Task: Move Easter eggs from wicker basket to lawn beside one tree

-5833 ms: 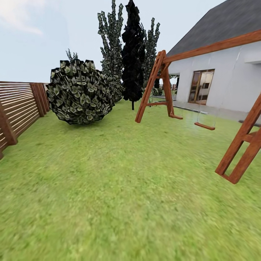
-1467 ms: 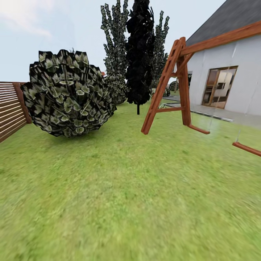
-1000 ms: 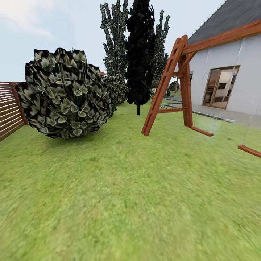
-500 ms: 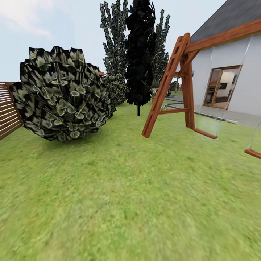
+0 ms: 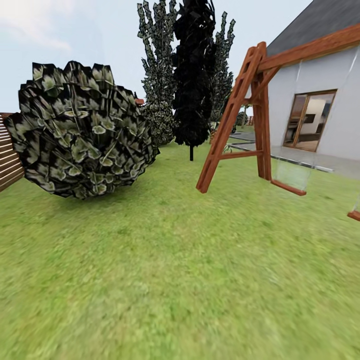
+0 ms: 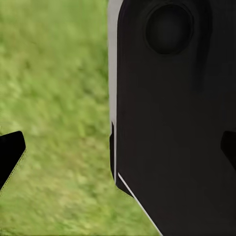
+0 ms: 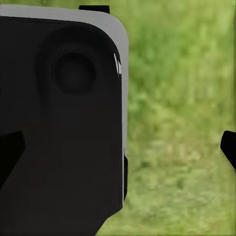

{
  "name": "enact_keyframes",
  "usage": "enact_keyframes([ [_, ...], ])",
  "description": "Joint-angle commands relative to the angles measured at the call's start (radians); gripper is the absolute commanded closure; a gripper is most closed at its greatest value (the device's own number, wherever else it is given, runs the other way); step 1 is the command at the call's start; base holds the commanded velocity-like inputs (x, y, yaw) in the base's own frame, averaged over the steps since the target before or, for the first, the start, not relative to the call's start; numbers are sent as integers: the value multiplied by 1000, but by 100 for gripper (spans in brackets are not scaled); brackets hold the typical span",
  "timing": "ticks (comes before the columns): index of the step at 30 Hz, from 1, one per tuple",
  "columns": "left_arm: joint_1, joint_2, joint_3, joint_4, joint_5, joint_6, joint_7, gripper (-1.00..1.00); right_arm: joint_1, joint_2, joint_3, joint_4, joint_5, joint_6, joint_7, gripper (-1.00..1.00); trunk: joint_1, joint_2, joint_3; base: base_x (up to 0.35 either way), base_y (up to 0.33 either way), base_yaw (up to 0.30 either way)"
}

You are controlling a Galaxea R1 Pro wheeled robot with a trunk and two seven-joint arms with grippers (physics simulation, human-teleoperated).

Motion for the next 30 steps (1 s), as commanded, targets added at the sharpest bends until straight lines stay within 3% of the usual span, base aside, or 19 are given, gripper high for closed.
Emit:
enact_keyframes([
  [1, 0, 0, 0, -1, 0, 1, 1, -100, -1, 0, 0, 2, -1, 0, -1, -100, 1, 0, -1, 333, 0, 0],
  [30, 0, 0, 0, -1, 0, -1, 0, -100, -1, 0, 0, 2, -1, 0, -1, -100, 1, 0, -1, 333, 0, 0],
])
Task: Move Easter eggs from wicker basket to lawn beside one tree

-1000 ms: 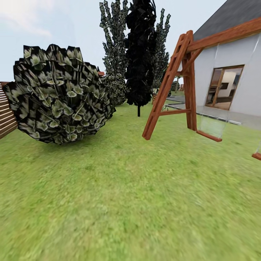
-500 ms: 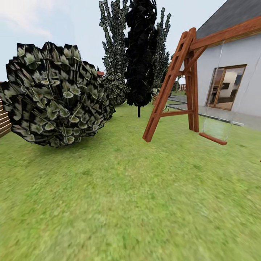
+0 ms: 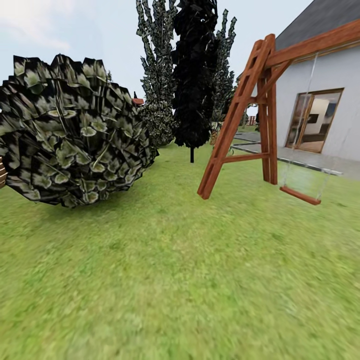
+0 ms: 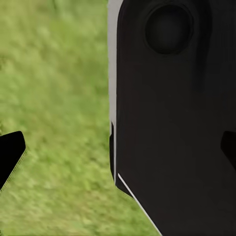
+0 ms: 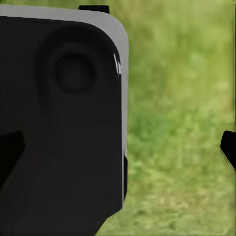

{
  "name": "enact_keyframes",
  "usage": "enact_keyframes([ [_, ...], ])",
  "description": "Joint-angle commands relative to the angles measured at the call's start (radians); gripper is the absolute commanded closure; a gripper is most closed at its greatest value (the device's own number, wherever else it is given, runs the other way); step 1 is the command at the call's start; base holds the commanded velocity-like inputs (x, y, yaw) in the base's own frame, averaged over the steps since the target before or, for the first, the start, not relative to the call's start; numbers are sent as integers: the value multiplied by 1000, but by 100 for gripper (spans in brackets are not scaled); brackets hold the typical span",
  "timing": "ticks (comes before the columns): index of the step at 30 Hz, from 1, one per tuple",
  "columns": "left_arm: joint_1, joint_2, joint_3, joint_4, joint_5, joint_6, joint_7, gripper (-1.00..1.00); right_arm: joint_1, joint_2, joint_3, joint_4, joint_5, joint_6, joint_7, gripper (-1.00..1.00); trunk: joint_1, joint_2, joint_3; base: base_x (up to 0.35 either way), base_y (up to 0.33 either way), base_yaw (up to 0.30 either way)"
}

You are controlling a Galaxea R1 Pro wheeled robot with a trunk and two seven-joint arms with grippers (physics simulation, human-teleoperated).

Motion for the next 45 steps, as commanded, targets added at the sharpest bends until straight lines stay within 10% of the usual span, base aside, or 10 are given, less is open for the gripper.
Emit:
enact_keyframes([
  [1, 0, -1, 0, -1, 0, 1, 0, -100, -1, 0, 0, 2, -1, 0, -1, -100, 1, 0, -1, 333, 0, 0],
  [45, 0, -1, 0, -1, 0, 0, 0, -100, -1, 0, 0, 2, 0, 2, -1, -100, 1, 0, -1, 333, 0, 0],
])
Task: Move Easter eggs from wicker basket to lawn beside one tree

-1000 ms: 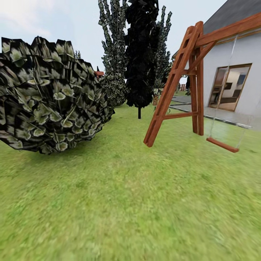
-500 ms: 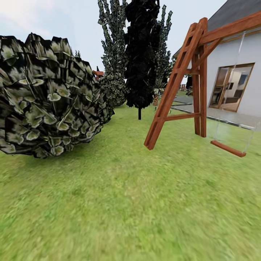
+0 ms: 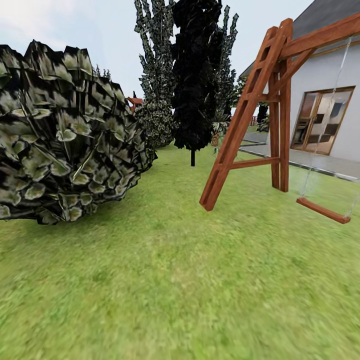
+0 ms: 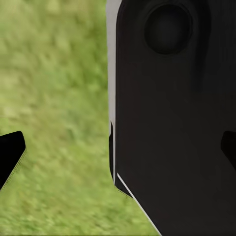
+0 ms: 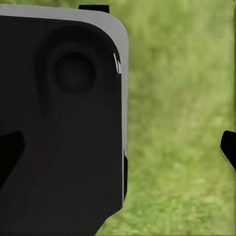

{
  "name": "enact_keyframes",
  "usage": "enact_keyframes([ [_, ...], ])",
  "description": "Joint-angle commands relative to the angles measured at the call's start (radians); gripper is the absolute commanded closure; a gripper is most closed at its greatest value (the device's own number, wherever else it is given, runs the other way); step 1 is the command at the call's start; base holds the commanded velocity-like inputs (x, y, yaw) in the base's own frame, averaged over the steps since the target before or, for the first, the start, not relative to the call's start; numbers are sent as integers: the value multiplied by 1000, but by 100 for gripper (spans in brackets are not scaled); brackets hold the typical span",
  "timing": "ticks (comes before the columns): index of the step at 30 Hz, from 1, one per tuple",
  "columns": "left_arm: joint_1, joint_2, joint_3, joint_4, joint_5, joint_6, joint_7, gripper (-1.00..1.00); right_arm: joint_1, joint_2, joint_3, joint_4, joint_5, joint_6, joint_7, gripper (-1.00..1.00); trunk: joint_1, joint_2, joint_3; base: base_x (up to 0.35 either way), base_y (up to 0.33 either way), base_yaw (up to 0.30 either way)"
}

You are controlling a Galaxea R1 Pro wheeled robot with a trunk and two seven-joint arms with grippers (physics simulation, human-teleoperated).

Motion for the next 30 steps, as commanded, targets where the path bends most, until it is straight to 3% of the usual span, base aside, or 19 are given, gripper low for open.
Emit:
enact_keyframes([
  [1, 0, 0, 0, -1, 0, 1, 0, -100, -1, 0, 0, 2, 0, 0, -1, -100, 1, 0, -1, 333, 0, 0],
  [30, 0, 1, 0, -1, 0, 1, 0, -100, -1, 0, 0, 2, -1, -1, -1, -100, 1, 0, -1, 333, 0, 39],
])
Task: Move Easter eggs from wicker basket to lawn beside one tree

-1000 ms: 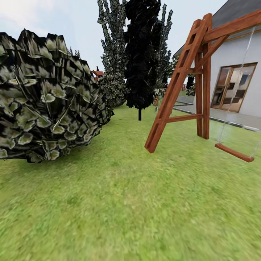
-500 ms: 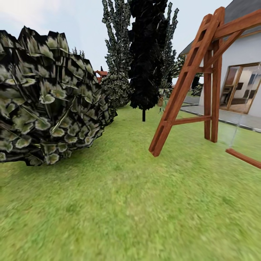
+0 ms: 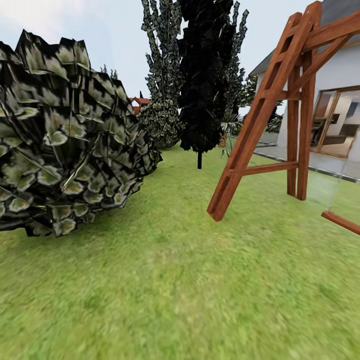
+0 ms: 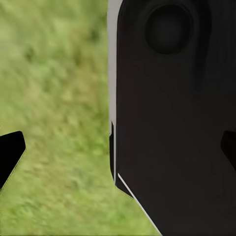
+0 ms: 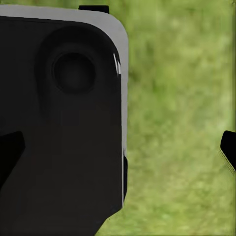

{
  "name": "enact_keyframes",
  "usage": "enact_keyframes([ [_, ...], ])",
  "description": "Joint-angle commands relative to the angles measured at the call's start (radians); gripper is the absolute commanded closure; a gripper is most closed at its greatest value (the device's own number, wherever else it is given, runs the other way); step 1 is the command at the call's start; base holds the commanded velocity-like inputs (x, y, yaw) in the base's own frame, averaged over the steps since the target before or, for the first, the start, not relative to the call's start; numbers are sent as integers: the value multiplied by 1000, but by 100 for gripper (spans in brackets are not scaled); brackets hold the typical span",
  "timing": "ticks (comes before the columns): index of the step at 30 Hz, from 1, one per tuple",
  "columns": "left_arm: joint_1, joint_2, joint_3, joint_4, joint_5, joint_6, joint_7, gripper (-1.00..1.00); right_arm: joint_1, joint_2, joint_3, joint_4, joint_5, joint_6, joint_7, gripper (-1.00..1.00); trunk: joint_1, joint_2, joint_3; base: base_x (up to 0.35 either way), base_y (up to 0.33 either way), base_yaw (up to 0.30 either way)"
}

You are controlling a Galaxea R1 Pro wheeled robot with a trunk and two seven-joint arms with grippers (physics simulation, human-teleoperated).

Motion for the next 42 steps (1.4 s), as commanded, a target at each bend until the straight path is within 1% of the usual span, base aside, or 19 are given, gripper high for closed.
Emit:
enact_keyframes([
  [1, 0, 0, 0, -1, 0, 0, 0, -100, -1, 0, 0, 2, -1, 1, -1, -100, 1, 0, -1, 333, 0, 0],
  [42, 0, -1, 0, -1, 0, 1, 0, -100, -1, 0, 1, 2, 1, 1, 1, -100, 1, 0, -1, 333, 0, 0],
])
